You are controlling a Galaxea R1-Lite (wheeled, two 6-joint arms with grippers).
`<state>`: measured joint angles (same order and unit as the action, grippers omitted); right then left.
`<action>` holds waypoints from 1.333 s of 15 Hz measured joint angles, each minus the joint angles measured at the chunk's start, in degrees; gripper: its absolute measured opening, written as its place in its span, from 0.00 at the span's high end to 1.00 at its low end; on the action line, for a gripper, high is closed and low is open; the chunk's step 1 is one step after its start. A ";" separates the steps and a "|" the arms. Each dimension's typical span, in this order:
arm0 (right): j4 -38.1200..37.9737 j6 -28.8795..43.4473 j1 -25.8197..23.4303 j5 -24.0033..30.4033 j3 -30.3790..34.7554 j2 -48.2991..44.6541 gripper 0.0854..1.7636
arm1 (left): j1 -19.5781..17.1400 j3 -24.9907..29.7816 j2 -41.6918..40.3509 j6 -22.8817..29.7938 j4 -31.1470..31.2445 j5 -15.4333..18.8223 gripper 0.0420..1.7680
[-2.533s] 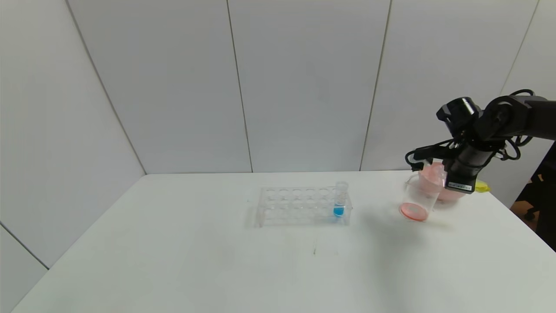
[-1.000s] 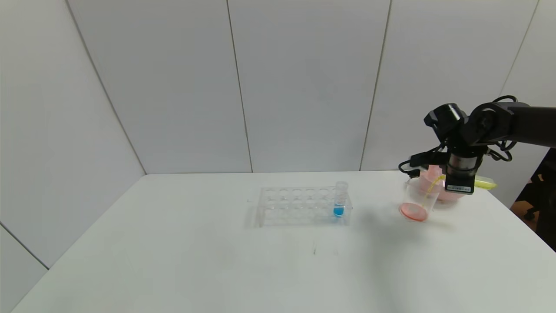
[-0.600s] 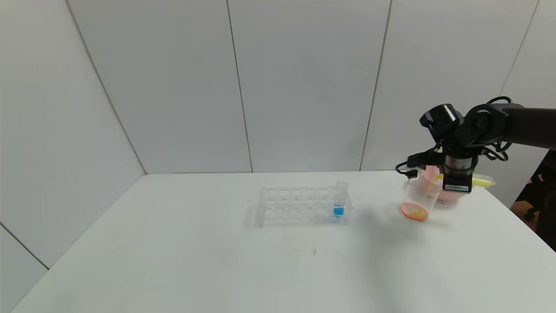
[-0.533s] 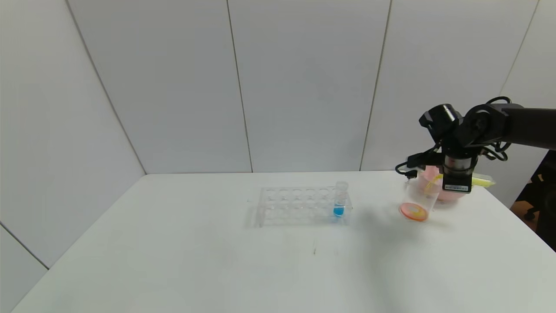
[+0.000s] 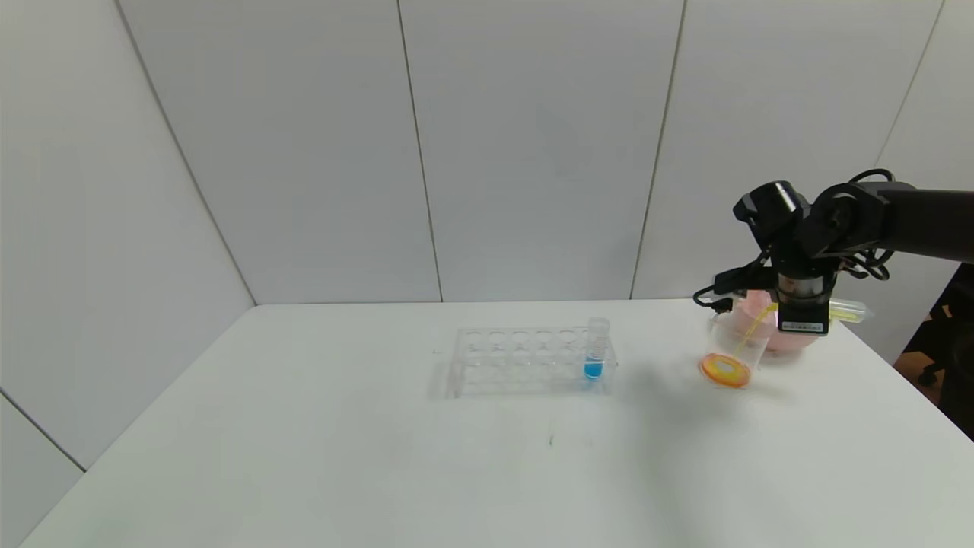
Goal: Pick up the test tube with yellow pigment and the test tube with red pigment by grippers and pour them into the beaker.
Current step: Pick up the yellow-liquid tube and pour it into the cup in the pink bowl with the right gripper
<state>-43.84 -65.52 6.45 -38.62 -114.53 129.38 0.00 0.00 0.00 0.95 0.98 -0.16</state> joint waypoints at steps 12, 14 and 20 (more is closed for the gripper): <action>0.29 -1.65 1.27 -5.25 -0.10 0.30 0.71 | 0.00 0.00 0.00 0.00 0.00 0.00 0.03; 1.08 -2.08 1.65 -6.29 -0.10 0.41 0.71 | 0.00 0.00 0.00 0.00 0.00 0.00 0.03; 1.08 -4.77 3.24 -11.28 -0.05 0.63 0.71 | 0.00 0.00 0.00 0.00 0.00 0.00 0.03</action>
<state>-42.75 -70.29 9.69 -49.90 -114.58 130.01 0.00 0.00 0.00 0.95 0.98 -0.16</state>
